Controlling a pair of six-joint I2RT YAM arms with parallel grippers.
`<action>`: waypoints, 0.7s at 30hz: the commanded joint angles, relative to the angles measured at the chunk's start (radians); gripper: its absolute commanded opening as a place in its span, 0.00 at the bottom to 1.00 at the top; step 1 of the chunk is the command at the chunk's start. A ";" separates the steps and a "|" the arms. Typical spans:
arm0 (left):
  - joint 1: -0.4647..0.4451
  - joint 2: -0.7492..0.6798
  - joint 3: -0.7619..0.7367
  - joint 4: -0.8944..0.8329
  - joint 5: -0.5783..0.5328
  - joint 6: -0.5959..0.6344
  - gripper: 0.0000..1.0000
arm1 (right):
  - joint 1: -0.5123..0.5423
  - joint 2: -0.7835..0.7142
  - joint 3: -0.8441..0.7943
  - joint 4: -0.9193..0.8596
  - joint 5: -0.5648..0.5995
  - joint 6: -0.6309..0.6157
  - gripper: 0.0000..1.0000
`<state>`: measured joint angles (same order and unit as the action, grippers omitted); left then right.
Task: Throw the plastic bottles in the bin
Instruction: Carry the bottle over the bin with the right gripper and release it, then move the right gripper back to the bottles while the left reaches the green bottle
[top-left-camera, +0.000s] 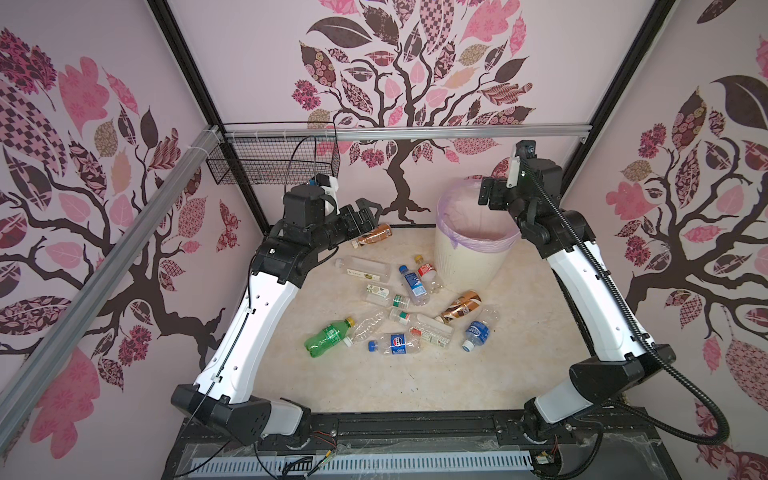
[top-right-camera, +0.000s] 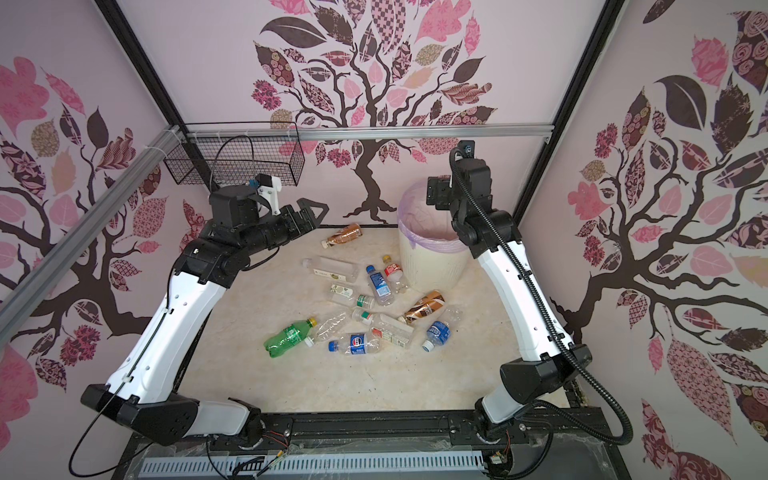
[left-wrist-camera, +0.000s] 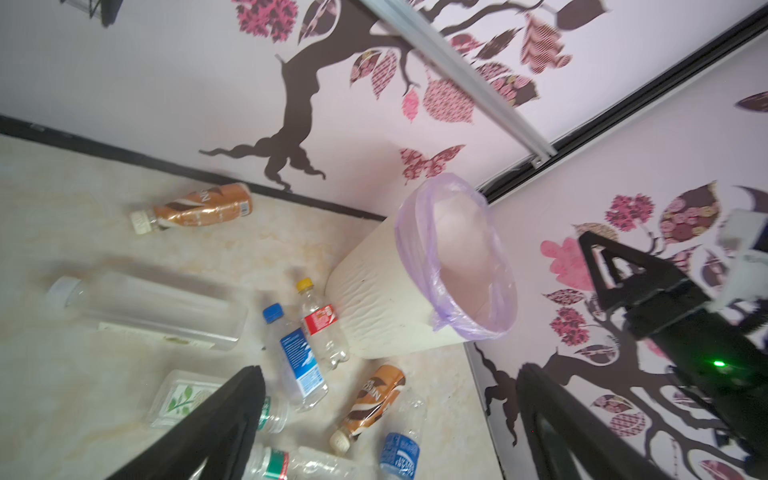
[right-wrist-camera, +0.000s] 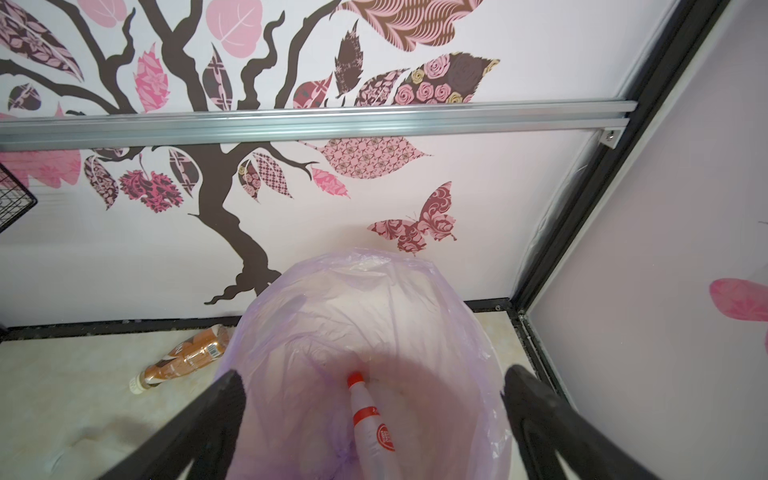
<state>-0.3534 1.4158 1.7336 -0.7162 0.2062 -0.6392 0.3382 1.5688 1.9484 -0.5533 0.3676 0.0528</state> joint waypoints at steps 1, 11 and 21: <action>-0.001 0.036 0.025 -0.178 -0.053 0.069 0.98 | 0.045 -0.041 -0.021 -0.025 -0.051 0.013 0.99; 0.016 -0.020 -0.201 -0.331 -0.148 0.163 0.98 | 0.297 -0.097 -0.238 -0.013 -0.072 -0.042 1.00; 0.104 -0.029 -0.472 -0.434 -0.258 0.262 0.98 | 0.422 -0.211 -0.539 0.089 -0.171 0.040 1.00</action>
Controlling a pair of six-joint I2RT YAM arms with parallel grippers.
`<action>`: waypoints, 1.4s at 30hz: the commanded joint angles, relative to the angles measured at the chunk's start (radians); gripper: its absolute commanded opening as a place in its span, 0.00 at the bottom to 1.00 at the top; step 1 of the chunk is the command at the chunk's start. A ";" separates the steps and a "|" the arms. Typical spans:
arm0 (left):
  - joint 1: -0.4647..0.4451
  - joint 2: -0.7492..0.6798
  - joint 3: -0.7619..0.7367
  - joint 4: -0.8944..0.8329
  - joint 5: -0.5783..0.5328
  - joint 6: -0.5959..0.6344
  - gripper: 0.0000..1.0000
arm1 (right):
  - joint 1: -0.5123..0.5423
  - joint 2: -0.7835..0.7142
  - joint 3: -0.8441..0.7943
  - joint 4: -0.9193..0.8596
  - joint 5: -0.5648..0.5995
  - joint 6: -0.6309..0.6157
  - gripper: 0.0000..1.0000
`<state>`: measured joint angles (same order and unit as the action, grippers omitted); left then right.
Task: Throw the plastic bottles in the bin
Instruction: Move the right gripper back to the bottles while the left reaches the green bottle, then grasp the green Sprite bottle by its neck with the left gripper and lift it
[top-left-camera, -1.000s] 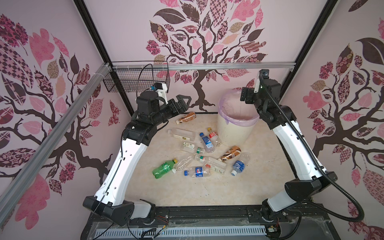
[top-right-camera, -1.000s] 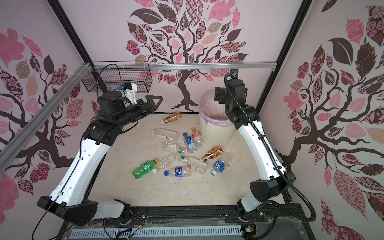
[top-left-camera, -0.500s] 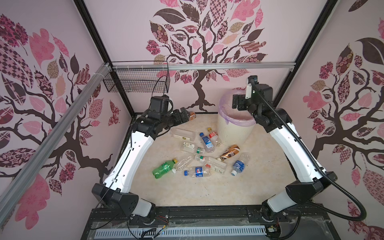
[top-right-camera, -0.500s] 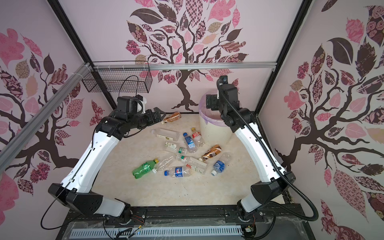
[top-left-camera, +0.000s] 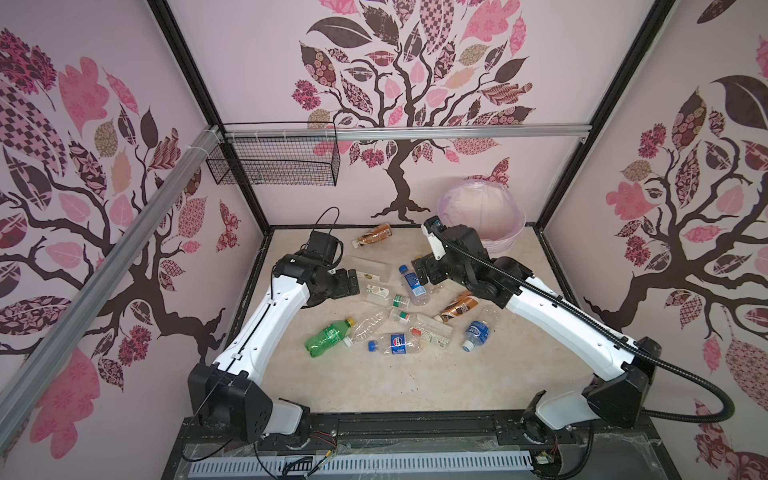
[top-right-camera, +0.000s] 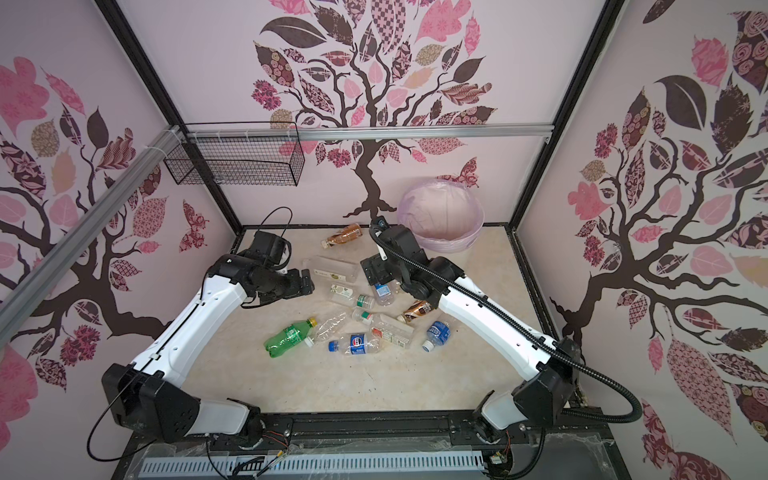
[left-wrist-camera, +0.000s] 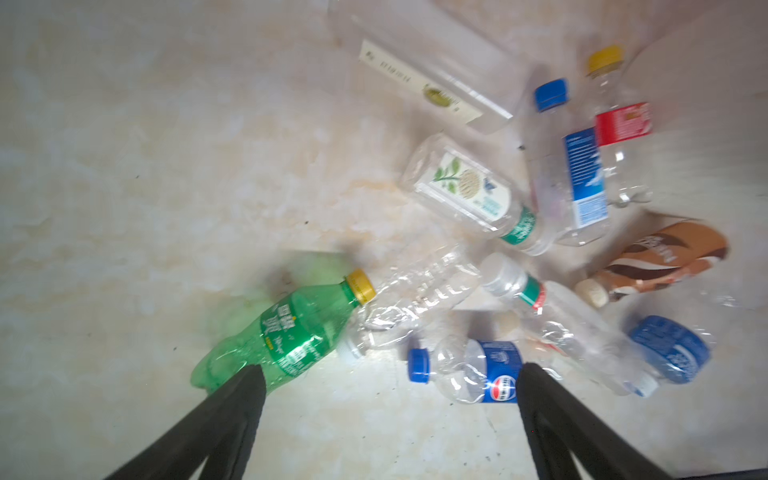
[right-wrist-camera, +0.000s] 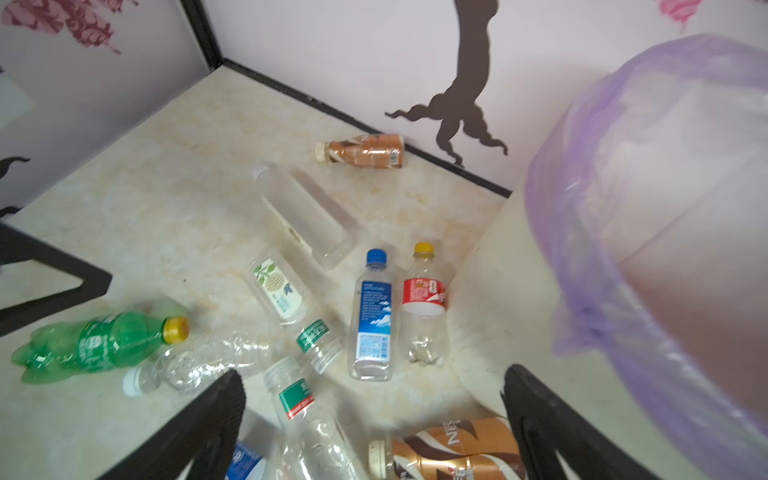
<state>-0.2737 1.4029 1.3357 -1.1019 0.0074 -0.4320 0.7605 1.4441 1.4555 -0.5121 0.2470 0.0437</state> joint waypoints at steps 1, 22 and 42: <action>0.033 -0.016 -0.095 -0.047 -0.070 0.057 0.98 | 0.000 -0.098 -0.069 0.056 -0.059 0.060 0.99; 0.054 0.155 -0.281 0.078 -0.076 0.068 0.98 | 0.001 -0.155 -0.189 0.073 -0.114 0.108 1.00; 0.066 0.278 -0.290 0.123 -0.077 0.073 0.84 | 0.000 -0.131 -0.195 0.118 -0.141 0.134 1.00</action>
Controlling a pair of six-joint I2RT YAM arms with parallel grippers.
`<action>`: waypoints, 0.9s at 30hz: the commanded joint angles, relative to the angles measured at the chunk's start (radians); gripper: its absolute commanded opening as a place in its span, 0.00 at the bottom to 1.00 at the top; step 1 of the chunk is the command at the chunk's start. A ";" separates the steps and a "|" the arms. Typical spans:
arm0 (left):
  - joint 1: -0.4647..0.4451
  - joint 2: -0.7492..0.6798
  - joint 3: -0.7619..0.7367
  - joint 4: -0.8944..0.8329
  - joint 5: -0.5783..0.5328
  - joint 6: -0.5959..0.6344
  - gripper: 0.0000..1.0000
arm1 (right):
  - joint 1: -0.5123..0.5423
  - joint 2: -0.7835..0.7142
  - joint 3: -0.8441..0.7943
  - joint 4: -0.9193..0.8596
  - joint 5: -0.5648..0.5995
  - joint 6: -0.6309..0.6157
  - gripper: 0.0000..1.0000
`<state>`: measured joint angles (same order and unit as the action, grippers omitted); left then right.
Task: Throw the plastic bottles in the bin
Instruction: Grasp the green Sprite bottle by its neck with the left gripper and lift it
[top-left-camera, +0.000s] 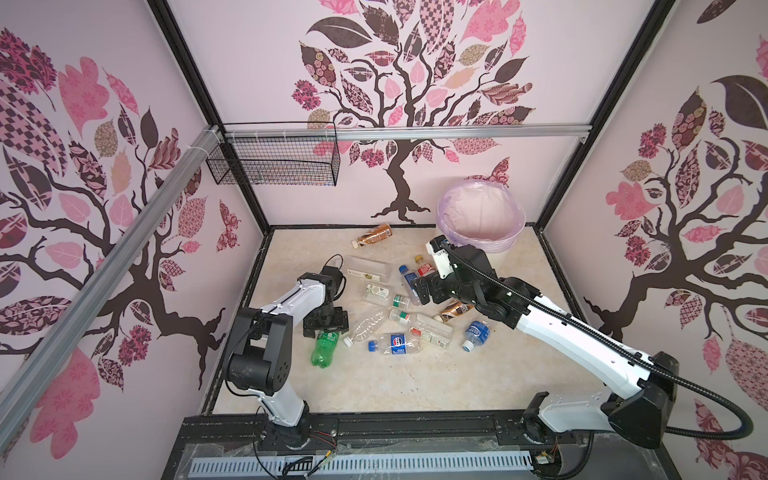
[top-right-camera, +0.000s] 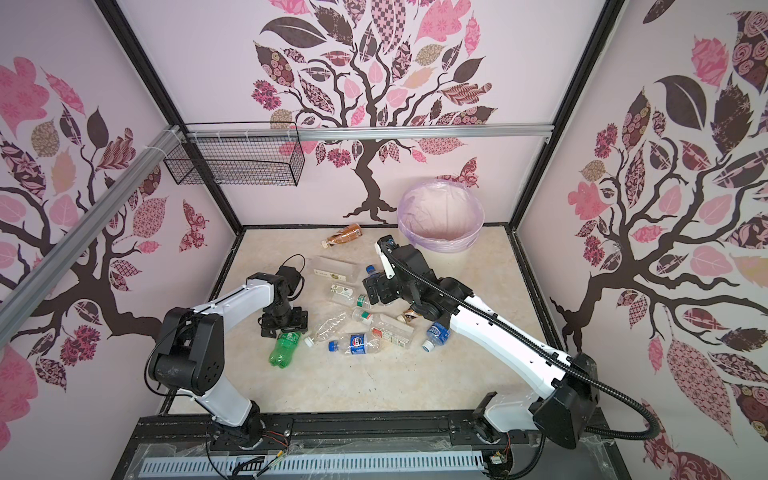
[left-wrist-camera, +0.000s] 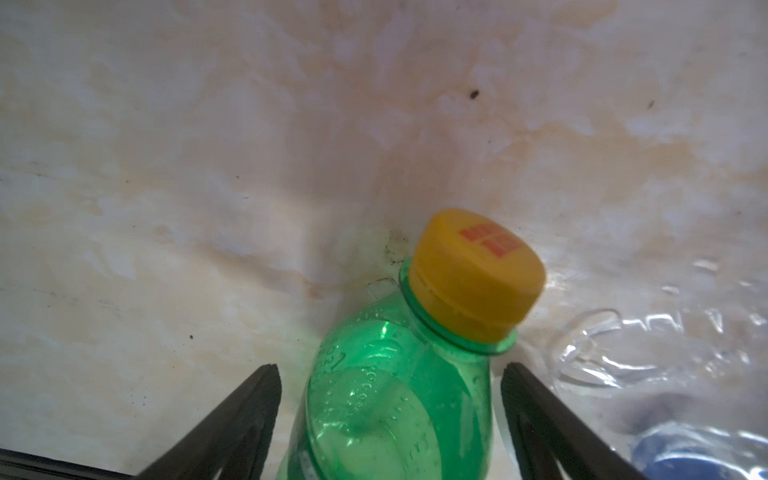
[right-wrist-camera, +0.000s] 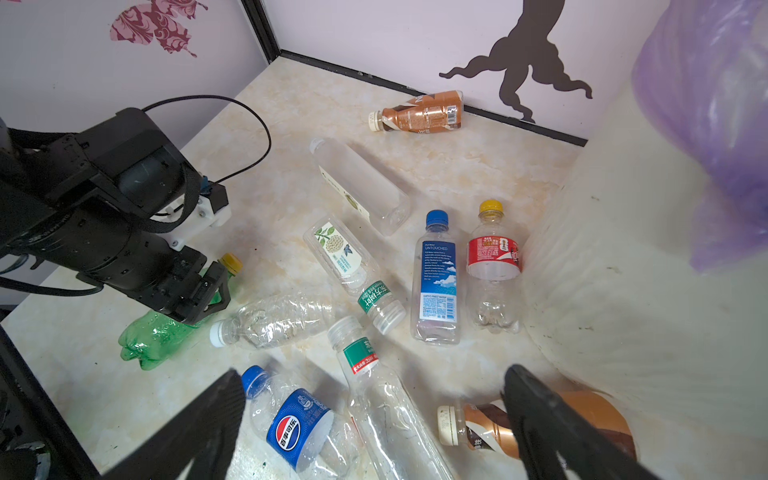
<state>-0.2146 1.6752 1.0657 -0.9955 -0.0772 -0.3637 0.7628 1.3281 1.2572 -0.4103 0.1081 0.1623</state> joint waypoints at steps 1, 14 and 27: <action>0.008 0.010 -0.019 0.016 0.012 0.005 0.82 | -0.001 -0.015 0.002 0.018 -0.001 0.016 1.00; 0.008 0.072 0.012 0.026 0.078 -0.002 0.60 | -0.001 -0.020 -0.012 0.043 0.002 0.023 1.00; 0.008 0.136 0.169 0.041 0.134 -0.038 0.52 | -0.001 -0.036 -0.028 0.052 0.018 0.034 1.00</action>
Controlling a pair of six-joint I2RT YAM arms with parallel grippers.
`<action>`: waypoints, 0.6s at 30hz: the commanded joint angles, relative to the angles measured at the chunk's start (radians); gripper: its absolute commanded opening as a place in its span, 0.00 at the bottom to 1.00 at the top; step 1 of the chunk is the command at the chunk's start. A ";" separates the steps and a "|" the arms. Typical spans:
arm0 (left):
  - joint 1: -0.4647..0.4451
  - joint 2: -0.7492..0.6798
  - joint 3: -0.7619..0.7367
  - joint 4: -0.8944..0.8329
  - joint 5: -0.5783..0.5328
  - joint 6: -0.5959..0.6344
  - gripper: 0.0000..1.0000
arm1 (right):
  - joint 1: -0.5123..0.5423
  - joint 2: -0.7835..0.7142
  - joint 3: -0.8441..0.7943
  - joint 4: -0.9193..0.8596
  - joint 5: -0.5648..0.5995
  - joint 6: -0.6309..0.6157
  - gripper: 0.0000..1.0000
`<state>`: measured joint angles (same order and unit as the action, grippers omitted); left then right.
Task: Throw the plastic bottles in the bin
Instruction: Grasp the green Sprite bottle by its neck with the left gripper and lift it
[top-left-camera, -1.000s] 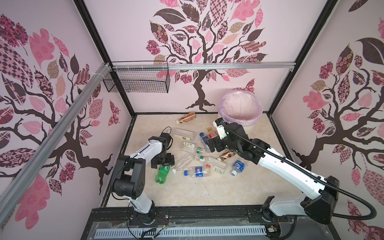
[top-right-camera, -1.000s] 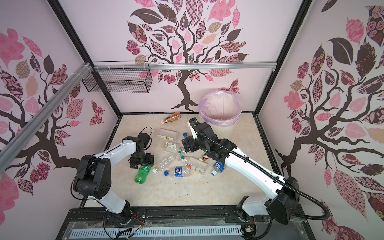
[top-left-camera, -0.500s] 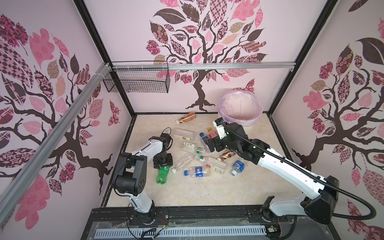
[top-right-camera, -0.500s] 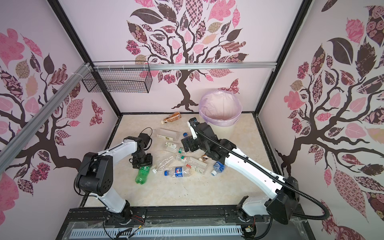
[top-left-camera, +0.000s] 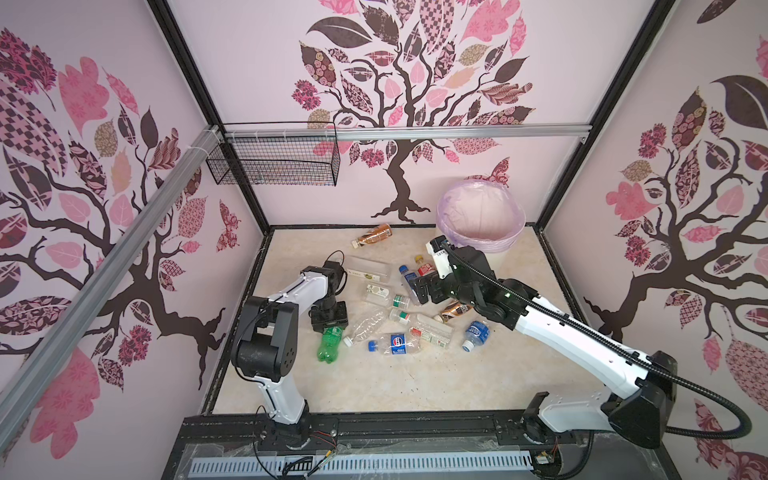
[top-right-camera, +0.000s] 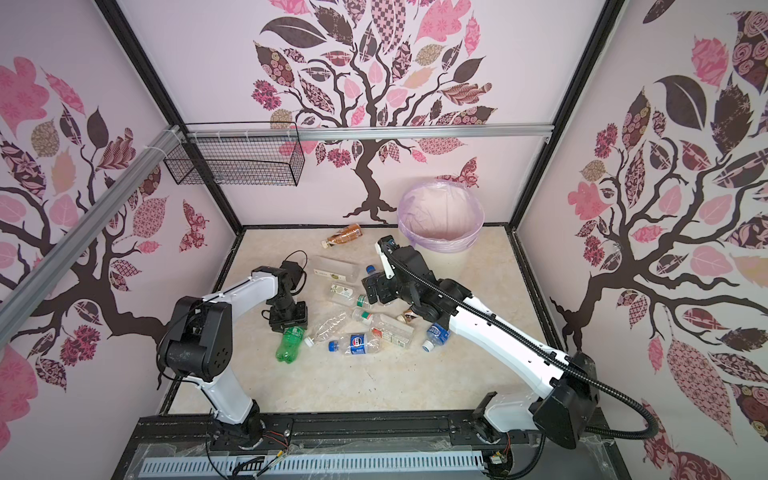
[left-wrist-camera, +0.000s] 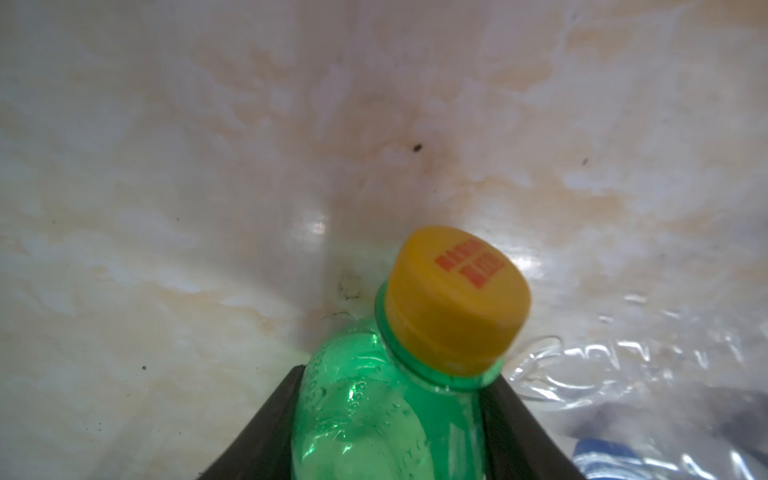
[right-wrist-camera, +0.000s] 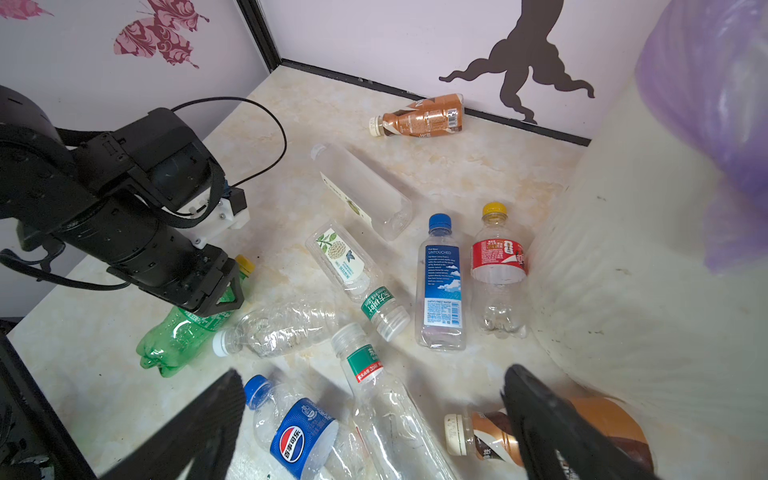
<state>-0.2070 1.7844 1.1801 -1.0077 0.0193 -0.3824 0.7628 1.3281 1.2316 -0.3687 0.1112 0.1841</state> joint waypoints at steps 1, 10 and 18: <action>0.001 0.035 0.083 0.047 0.039 -0.022 0.52 | -0.001 -0.036 -0.006 0.010 0.014 0.013 1.00; 0.000 -0.012 0.331 0.033 0.099 -0.065 0.51 | -0.001 -0.033 -0.024 0.035 -0.020 0.064 0.99; -0.008 -0.126 0.470 0.101 0.164 -0.142 0.51 | -0.001 -0.012 -0.052 0.152 -0.136 0.157 1.00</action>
<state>-0.2081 1.7081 1.5738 -0.9569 0.1413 -0.4778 0.7628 1.3281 1.1782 -0.2825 0.0280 0.2852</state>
